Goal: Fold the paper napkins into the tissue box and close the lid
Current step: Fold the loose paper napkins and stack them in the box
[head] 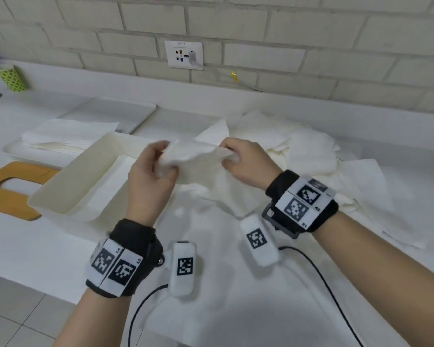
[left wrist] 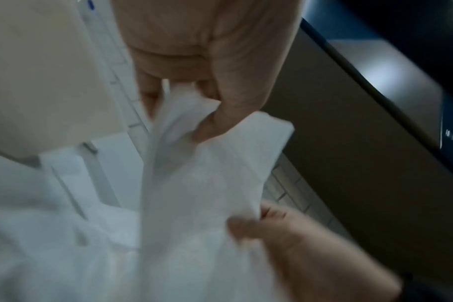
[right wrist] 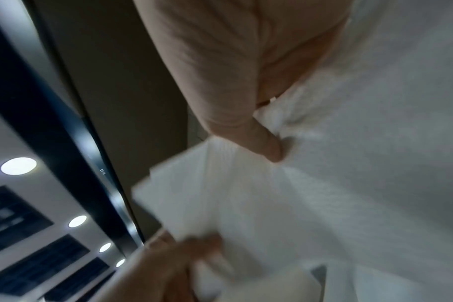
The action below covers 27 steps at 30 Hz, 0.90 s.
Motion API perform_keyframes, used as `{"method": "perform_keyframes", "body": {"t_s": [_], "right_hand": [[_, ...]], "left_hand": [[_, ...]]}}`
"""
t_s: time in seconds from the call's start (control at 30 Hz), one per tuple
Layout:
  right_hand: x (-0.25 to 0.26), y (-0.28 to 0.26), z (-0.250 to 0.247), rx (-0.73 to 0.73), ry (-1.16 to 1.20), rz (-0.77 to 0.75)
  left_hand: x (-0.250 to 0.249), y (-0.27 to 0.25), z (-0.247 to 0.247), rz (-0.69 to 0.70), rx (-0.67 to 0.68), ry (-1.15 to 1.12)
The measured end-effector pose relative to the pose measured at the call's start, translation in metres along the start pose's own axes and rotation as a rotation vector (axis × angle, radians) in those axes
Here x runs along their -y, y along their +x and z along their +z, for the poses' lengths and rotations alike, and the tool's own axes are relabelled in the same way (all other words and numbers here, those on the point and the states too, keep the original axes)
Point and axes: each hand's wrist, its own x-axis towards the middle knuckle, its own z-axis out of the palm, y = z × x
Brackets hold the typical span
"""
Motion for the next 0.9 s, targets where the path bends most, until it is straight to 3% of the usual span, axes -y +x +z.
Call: {"method": "perform_keyframes", "body": {"t_s": [0.07,0.2,0.27,0.37,0.53,0.73,0.9], "right_hand": [[0.006,0.005,-0.008,0.028,-0.182,0.001],[0.013,0.001,0.001,0.157,-0.542,-0.021],[0.012,-0.004,0.014,0.268,-0.631,-0.015],[0.013,-0.006,0.018,0.311,-0.670,0.010],[0.017,-0.003,0.006,0.181,-0.648,-0.042],[0.008,-0.006,0.027,0.334,-0.667,-0.005],[0.006,0.002,0.008,0.297,-0.252,0.104]], "left_hand": [[0.015,-0.004,0.004,-0.152,0.060,0.074],[0.032,-0.012,0.015,-0.448,0.118,-0.141],[0.039,-0.015,0.019,-0.523,0.119,-0.171],[0.039,-0.017,0.021,-0.536,0.109,-0.163],[0.032,-0.013,0.020,-0.494,0.110,-0.190],[0.039,-0.008,0.022,-0.576,0.148,-0.132],[0.025,0.003,0.019,-0.530,0.069,-0.184]]}}
